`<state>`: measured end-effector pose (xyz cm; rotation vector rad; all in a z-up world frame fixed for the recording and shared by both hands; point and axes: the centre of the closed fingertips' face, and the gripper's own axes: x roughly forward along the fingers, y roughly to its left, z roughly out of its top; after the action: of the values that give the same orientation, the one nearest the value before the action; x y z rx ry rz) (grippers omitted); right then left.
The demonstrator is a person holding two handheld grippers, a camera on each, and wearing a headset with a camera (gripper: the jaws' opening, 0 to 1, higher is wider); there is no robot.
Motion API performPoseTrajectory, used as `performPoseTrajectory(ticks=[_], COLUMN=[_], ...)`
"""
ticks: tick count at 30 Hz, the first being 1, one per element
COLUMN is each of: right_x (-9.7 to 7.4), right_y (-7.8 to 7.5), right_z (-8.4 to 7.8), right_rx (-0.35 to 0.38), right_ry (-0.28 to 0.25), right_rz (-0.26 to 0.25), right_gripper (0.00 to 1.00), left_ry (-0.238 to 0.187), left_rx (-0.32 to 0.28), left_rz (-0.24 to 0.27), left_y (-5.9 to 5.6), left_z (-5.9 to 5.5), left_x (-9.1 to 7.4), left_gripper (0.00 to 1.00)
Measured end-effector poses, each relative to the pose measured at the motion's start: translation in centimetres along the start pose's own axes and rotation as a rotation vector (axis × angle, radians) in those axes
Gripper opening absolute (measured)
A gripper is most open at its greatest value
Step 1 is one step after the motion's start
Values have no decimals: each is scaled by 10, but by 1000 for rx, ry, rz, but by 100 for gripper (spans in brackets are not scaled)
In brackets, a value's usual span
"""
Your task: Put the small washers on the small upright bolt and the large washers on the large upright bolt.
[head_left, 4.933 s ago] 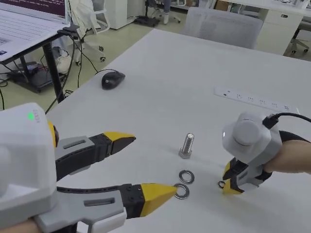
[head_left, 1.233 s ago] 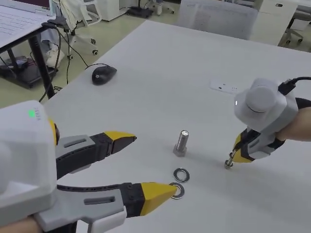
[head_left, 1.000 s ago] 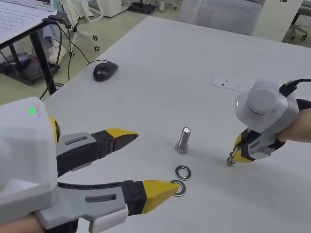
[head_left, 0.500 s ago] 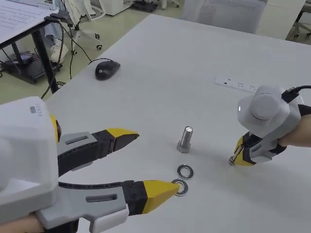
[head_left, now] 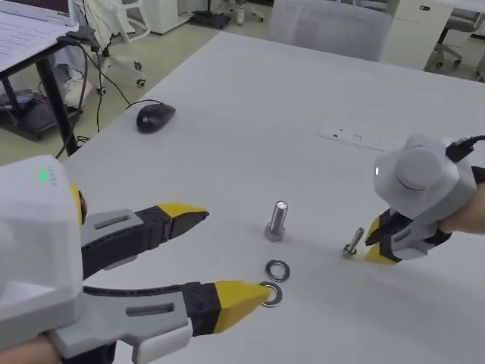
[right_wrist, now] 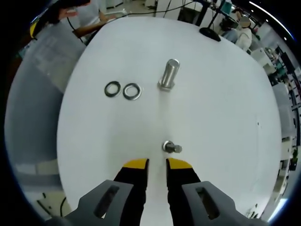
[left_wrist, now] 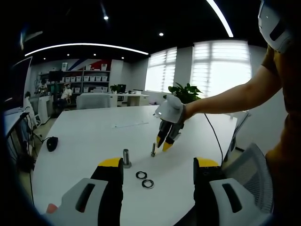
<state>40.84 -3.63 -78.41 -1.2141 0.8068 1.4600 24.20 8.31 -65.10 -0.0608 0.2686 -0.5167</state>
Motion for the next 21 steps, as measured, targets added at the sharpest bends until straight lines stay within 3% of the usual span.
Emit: performPoseTrajectory(ticks=[5,11,21], right_x=[-4,1,21], right_y=[24,46,70], right_z=[6,25,76], right_rx=[-26,-62,-162], right_ry=[2,-21,-67], right_rz=[20,54,122], right_gripper=[15,15,15], left_ry=[-7,-17,-33], left_rx=[14,27,31], left_rz=[-14,-15,5], left_y=[-6,-8,-6], left_z=[3,7,10], left_x=[-3,-7,-16], left_gripper=[59,59,59])
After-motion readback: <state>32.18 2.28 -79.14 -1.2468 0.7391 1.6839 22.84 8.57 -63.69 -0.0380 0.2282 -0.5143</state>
